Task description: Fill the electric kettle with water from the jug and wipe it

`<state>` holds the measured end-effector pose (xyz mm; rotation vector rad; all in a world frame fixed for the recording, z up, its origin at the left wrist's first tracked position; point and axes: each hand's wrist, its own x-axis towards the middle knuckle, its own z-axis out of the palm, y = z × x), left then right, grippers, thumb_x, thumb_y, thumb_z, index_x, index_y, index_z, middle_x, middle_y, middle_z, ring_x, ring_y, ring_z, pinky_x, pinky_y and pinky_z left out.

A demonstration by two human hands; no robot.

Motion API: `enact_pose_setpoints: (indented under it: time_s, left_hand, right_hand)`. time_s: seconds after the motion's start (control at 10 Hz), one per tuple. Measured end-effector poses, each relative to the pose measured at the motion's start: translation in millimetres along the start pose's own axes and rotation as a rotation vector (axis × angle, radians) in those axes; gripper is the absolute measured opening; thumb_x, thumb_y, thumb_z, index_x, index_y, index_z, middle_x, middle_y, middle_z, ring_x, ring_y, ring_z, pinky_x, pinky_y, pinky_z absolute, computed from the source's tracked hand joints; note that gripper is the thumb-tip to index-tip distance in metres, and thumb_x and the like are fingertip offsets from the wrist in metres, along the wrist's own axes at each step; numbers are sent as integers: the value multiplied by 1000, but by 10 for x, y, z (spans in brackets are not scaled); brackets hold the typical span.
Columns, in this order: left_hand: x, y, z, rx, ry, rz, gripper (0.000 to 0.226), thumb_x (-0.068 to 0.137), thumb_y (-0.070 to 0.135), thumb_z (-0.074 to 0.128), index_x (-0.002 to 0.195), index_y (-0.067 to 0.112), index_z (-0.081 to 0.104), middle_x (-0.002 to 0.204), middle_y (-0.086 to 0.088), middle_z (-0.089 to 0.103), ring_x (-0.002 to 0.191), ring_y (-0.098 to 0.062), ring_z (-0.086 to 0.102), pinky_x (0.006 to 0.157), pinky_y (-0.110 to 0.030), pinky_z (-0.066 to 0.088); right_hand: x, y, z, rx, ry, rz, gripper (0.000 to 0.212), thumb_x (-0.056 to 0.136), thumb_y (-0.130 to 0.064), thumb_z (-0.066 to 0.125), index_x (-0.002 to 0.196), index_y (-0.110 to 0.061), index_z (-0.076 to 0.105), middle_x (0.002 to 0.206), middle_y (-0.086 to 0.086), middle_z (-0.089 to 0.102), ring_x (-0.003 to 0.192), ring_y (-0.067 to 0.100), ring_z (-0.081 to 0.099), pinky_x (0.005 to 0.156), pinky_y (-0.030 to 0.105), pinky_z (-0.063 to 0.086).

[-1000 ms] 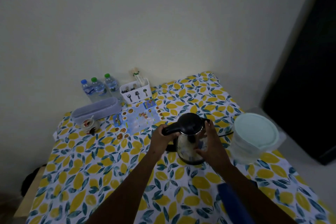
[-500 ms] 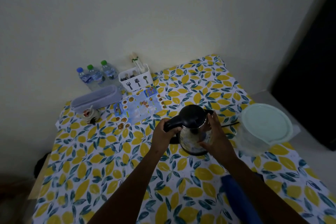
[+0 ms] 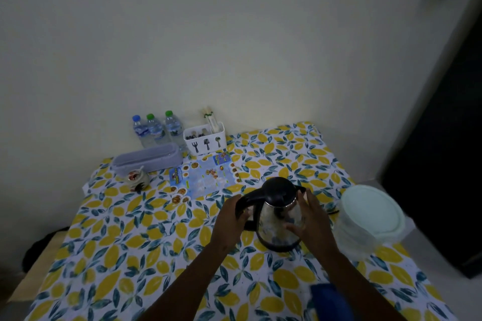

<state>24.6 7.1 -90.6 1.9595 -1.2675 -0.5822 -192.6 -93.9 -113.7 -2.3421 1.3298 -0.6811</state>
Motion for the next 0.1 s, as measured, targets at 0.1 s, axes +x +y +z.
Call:
enact_pose_setpoints:
  time_s: [0.1]
  left_hand:
    - [-84, -56, -147, 62, -30, -22, 62, 98, 42, 50, 150, 16, 28, 158, -5, 29, 146, -22, 25, 116, -34, 22]
  right_hand:
    - [41, -114, -84, -32, 80, -87, 86, 77, -49, 70, 145, -11, 33, 156, 12, 26, 142, 32, 27, 109, 53, 31]
